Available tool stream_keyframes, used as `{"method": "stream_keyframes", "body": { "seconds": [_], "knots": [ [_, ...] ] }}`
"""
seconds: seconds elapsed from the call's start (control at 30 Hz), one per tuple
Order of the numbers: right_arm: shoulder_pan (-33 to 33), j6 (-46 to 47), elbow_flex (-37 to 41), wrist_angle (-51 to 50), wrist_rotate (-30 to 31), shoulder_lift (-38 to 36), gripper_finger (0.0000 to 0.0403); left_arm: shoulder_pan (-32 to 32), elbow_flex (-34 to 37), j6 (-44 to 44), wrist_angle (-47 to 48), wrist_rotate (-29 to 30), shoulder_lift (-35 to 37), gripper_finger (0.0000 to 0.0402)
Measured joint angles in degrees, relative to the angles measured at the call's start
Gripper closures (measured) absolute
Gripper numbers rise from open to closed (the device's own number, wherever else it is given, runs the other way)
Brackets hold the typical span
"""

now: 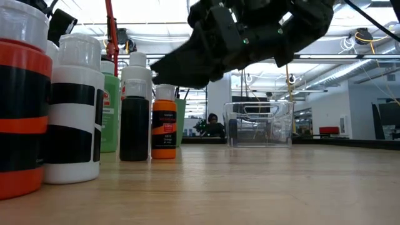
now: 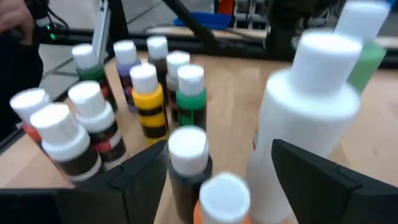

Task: Pick & Place Paint Supplies
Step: Put the orange paint bottle into the transparent bin

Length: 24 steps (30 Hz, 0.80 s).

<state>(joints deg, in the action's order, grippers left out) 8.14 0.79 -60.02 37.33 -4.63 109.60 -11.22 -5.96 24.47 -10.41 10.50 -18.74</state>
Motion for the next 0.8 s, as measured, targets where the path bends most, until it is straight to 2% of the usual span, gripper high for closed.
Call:
{"method": "stream_keyframes", "body": {
  "seconds": [0.23,0.53,0.8],
  "knots": [
    [0.35,2.64,1.86,-3.05,0.53,0.04,0.0141,0.00,0.00,-1.00,0.25,-0.02,0.02,0.0382],
    [1.78,-0.18,2.55,-1.50,9.21,0.04,0.0152,0.00,0.00,-0.92,0.37,-0.02,0.01,0.0382],
    [1.75,-0.41,2.55,-0.82,9.07,0.04,0.0179,0.00,0.00,0.98,-0.53,-0.02,0.00,0.0382]
  ]
}}
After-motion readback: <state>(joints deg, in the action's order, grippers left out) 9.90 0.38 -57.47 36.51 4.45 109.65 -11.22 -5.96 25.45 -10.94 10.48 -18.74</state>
